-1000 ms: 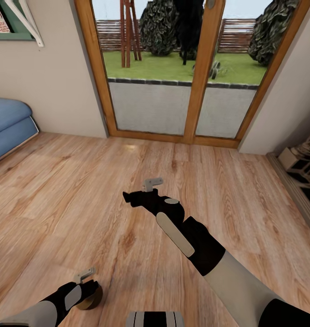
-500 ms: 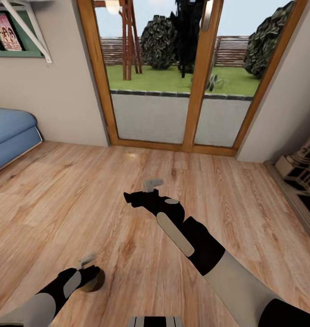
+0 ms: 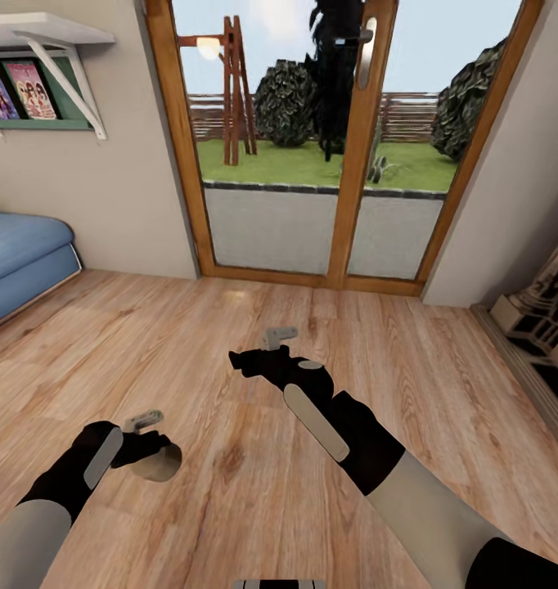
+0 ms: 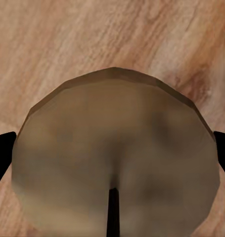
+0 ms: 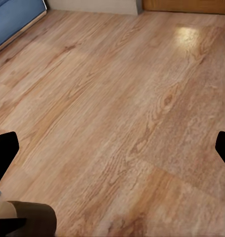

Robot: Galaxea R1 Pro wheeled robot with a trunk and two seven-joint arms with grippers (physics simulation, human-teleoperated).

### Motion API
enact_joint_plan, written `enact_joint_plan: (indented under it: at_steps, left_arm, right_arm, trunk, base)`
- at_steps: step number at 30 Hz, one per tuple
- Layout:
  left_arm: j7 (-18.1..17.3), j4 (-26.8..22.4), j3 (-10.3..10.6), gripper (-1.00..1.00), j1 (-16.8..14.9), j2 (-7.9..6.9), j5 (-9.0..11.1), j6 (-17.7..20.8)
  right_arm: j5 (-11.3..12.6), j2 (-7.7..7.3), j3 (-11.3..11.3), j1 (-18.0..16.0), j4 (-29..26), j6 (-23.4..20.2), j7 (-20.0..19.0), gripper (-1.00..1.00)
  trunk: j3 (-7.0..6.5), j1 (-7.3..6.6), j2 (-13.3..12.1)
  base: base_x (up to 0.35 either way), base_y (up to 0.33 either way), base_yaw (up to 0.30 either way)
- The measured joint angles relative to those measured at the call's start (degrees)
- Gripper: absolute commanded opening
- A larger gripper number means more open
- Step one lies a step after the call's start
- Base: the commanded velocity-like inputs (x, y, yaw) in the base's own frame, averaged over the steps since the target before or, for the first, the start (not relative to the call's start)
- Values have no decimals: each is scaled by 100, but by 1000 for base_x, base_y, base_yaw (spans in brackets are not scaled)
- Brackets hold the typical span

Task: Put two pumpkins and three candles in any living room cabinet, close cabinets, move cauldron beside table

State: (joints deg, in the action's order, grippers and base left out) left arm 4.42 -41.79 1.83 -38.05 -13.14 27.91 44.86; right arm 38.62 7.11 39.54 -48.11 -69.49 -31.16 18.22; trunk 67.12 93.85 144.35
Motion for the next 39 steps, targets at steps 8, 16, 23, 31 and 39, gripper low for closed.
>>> enact_joint_plan:
  at_steps: [8, 16, 23, 31, 39]
  left_arm:
    - [3, -41, 18, -100, 1, 47, -12, 329]
    - [3, -50, 24, -100, 0, 60, -18, 349]
    - [3, -51, 24, -100, 1, 70, -18, 349]
    - [3, -162, 17, -100, -1, 67, -34, 349]
    - [3, -212, 12, -100, -1, 64, -31, 348]
  right_arm:
    - [-3, -4, 6, 0, 111, 225, -12, 100]
    - [-18, 8, 2, 0, 371, 245, 2, 100]
    - [-18, 30, -12, 0, 732, 170, 33, 100]
    - [38, 70, -39, -7, 2131, 136, 291, 100]
    - [33, 55, -570, -8, 2284, -56, 332, 100]
  trunk:
    - [-177, -20, -11]
    - [-355, -41, -22]
    - [-510, -59, -31]
    - [-688, -80, -42]
    - [-882, -99, -52]
  base:
    - [-29, 0, 0]
    - [-97, 0, 0]
    - [-2, 0, 0]
    - [0, 0, -42]
    - [-67, 0, -220]
